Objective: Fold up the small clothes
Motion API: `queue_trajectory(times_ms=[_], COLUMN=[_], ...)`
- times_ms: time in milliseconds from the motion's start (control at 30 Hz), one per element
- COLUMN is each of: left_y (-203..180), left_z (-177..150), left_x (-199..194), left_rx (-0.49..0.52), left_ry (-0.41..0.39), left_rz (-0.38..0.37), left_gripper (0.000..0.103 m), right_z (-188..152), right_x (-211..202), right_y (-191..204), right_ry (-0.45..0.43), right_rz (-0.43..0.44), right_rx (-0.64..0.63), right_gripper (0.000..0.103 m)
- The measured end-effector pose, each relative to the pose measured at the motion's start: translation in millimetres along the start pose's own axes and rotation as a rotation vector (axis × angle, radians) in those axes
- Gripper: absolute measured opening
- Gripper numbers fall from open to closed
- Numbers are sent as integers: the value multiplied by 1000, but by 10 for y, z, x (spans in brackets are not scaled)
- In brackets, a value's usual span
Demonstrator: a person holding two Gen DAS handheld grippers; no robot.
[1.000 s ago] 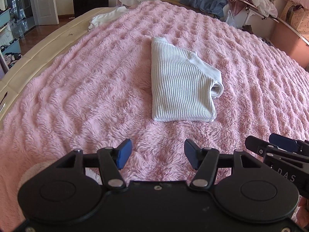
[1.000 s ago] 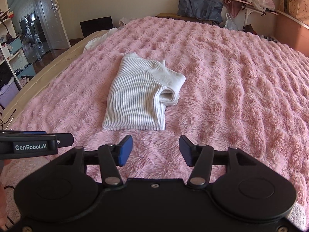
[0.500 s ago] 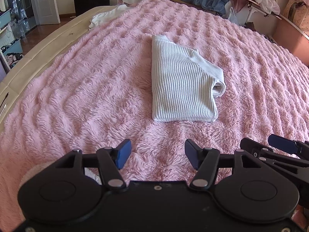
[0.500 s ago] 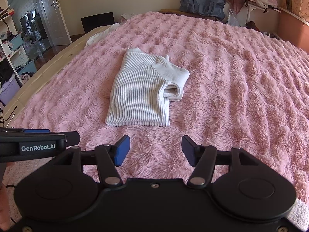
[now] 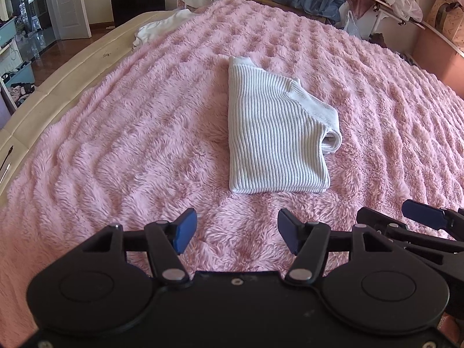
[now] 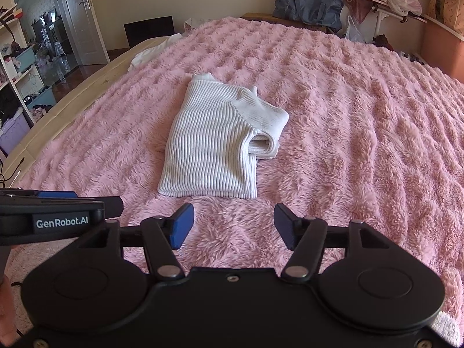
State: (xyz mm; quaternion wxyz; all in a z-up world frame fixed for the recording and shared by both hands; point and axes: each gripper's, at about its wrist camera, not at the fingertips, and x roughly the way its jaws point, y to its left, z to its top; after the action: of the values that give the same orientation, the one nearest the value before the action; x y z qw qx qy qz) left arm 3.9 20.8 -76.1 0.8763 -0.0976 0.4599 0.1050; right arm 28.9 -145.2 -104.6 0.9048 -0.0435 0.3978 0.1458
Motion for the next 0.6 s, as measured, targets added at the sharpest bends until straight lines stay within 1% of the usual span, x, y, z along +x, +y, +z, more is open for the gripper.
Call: queue_trajectory(times_ms=[267,600], left_y=[-53,-115], left_z=[172,209], left_x=[-76,-82], left_rx=[8,24], left_ry=[8,27], left_rz=[13,17], left_gripper=[65,66], right_z=[203,314], right_x=[-54,-75], right_y=[12,-54], right_ry=[-5,-3], right_rz=[9,-1], right_rx=[5,28], right_gripper=[64,66])
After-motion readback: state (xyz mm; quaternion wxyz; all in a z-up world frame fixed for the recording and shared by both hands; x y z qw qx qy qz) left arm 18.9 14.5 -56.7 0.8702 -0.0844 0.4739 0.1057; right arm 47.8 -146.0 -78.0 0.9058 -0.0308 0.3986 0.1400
